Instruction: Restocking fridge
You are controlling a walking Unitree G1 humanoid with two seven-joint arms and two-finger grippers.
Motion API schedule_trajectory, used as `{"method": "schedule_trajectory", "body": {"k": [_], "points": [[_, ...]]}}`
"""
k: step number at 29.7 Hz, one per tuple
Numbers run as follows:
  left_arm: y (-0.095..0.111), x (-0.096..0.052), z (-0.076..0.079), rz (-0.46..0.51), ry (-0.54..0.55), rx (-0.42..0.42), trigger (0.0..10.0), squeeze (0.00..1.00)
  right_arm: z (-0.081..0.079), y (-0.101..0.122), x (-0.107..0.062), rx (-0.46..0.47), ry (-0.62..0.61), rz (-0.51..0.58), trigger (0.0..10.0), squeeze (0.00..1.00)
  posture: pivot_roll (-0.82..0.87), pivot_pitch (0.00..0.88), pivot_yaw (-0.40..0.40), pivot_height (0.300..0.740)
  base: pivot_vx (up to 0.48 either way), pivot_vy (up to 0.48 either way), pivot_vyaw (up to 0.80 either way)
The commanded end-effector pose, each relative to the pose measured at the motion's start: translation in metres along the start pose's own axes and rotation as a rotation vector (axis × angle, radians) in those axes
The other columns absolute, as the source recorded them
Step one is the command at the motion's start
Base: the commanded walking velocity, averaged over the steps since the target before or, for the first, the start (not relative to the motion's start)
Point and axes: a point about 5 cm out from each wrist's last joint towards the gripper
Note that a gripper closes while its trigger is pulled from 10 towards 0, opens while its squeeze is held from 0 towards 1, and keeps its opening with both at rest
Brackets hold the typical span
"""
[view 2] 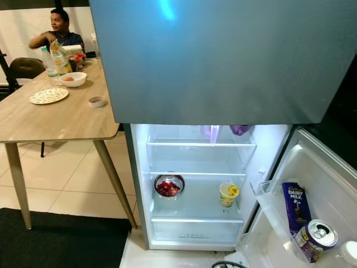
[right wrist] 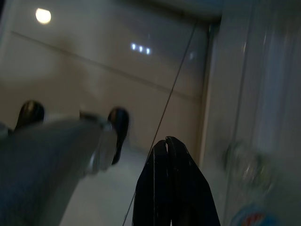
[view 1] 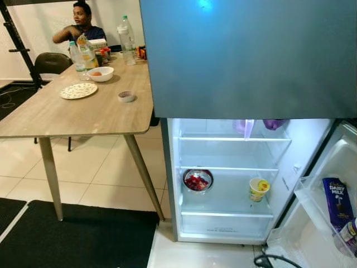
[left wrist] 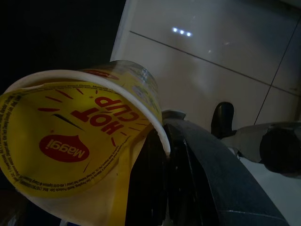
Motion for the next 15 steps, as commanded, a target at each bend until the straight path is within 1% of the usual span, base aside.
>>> {"method": "schedule_trajectory", "body": {"k": [1, 3, 7, 8, 11, 15], "points": [[-0.003, -0.002, -0.008, -0.016, 0.027, 0.017, 10.0, 0.0, 0.002, -0.007, -0.001, 0.047, -0.021, -0.016, 10.0, 0.0, -0.06, 0.0, 0.018, 0.74, 0.0, 0.0, 0.0], [-0.004, -0.003, -0.009, -0.022, 0.031, 0.026, 10.0, 0.0, 0.003, -0.014, -0.003, 0.061, -0.029, -0.036, 10.0, 0.0, -0.06, 0.0, 0.019, 0.74, 0.0, 0.0, 0.0], [-0.004, -0.002, -0.008, -0.024, 0.031, 0.028, 10.0, 0.0, 0.005, -0.02, -0.004, 0.06, -0.038, -0.058, 10.0, 0.0, -0.06, 0.0, 0.019, 0.74, 0.0, 0.0, 0.0], [-0.004, -0.002, -0.007, -0.024, 0.029, 0.029, 10.0, 0.0, 0.006, -0.026, -0.005, 0.06, -0.046, -0.076, 10.0, 0.0, -0.06, 0.0, 0.019, 0.74, 0.0, 0.0, 0.0], [-0.004, -0.002, -0.007, -0.023, 0.027, 0.03, 10.0, 0.0, 0.006, -0.028, -0.006, 0.058, -0.048, -0.083, 10.0, 0.0, -0.06, 0.0, 0.019, 0.74, 0.0, 0.0, 0.0], [-0.003, -0.002, -0.006, -0.021, 0.022, 0.033, 10.0, 0.0, 0.004, -0.031, -0.006, 0.022, -0.046, -0.098, 10.0, 0.0, -0.07, 0.0, 0.022, 0.74, 0.0, 0.0, 0.0]]}}
Point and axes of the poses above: a point about 5 cm out from each wrist's last joint towards the gripper, its own x axis pointing out of the wrist towards the gripper, its own y axis along the axis of the wrist's last joint, z = x × y, and after that the axes turned 15 degrees about x, right-handed
